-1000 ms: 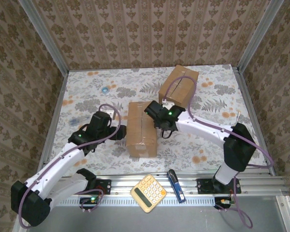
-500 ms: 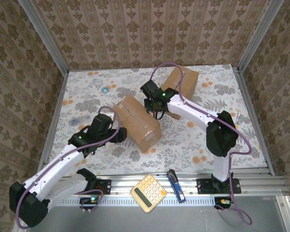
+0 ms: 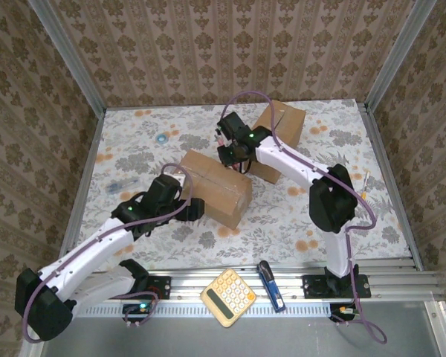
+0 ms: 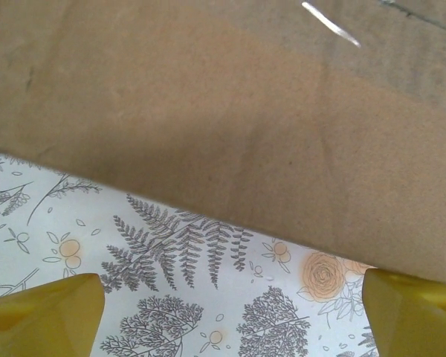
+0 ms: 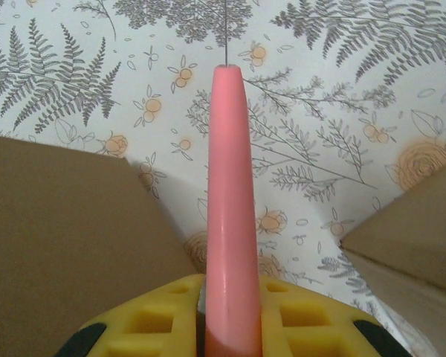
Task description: Unpack the express box
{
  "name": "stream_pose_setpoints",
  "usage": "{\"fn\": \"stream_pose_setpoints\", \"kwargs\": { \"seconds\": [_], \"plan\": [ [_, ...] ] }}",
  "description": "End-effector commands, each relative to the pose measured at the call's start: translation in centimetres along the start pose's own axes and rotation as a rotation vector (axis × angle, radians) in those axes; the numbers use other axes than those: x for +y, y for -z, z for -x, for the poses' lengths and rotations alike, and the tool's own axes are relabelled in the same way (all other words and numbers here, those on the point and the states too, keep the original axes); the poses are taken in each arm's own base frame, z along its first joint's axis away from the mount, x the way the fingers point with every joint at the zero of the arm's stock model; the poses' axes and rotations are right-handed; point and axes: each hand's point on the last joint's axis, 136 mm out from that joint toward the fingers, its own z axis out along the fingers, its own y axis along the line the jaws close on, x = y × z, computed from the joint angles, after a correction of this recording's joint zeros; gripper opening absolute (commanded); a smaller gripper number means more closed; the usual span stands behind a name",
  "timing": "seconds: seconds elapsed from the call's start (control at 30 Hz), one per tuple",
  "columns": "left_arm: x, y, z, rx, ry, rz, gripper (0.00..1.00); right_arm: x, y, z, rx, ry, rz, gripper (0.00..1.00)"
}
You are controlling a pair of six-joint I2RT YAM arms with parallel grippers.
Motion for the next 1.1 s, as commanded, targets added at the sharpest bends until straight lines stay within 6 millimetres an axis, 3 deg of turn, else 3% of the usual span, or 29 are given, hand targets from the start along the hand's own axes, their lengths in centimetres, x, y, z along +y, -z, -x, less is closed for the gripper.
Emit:
{"fn": "stream_pose_setpoints", "kwargs": {
  "seconds": [0.0,0.2,0.4,0.57,0.63,0.77,0.93,1.07],
  "plan": [
    [-2.0,1.2,1.9,-0.038,-0.001,-0.059,0.92,2.1,0.4,1.3,-0.019,0.076,0.083,0.00],
    [-2.2,2.8,2.4,-0.027,-0.039,-0.043,1.00,0.6,1.4,3.9,-0.073,0.120,0.039,0.00],
    [-2.1,4.1,2.5,-0.006,-0.058,-0.025,1.00,-0.9,3.3,5.2,-0.118,0.101,0.001,0.00],
    [-1.1,5.8,3.9,-0.028,-0.067,0.053,1.00,-2.3,7.6,5.0,-0.174,0.028,-0.060,0.00],
    [0.0,6.6,5.1,-0.047,-0.060,0.119,1.00,-3.2,9.7,4.2,-0.199,-0.028,-0.091,0.00],
    [1.2,7.1,8.3,-0.100,-0.037,0.143,1.00,-4.6,14.0,0.7,-0.245,-0.107,-0.174,0.00],
    [2.4,4.9,11.8,-0.149,0.011,0.093,1.00,-5.8,18.0,-5.0,-0.285,-0.194,-0.229,0.00],
    [2.9,2.3,13.8,-0.183,0.016,0.029,1.00,-6.2,19.4,-9.1,-0.303,-0.250,-0.267,0.00]
  ]
}}
